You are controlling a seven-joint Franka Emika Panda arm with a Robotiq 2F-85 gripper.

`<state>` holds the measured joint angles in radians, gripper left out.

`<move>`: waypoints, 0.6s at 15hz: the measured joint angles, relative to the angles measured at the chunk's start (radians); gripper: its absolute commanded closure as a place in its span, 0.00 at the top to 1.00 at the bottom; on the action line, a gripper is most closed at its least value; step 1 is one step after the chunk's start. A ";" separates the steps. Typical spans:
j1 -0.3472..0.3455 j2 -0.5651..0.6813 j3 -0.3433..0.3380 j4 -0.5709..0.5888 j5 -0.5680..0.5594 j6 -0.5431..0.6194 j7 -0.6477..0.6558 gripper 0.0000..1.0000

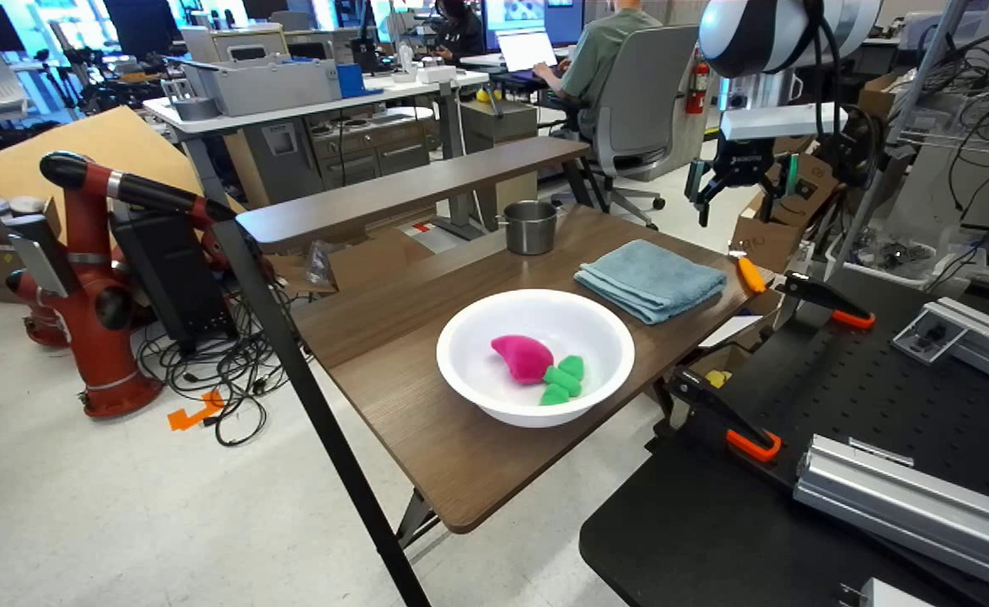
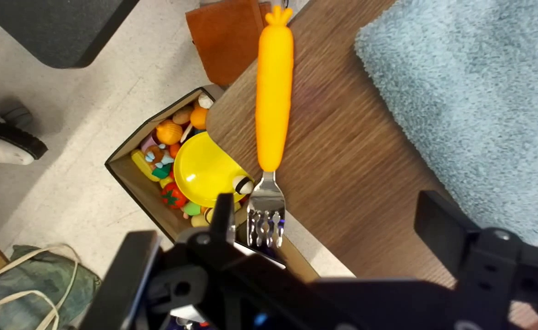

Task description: Move the fork to the left side of the table

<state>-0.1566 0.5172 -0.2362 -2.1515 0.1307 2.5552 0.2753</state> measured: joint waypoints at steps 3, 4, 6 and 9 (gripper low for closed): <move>-0.008 -0.048 0.000 -0.013 0.008 -0.035 -0.001 1.00; -0.010 -0.069 0.000 -0.026 0.013 -0.047 -0.002 1.00; -0.013 -0.106 0.000 -0.065 0.019 -0.060 -0.001 1.00; -0.015 -0.125 -0.001 -0.123 0.029 -0.060 0.006 1.00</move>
<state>-0.1717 0.3927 -0.2377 -2.2747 0.1602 2.4947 0.2817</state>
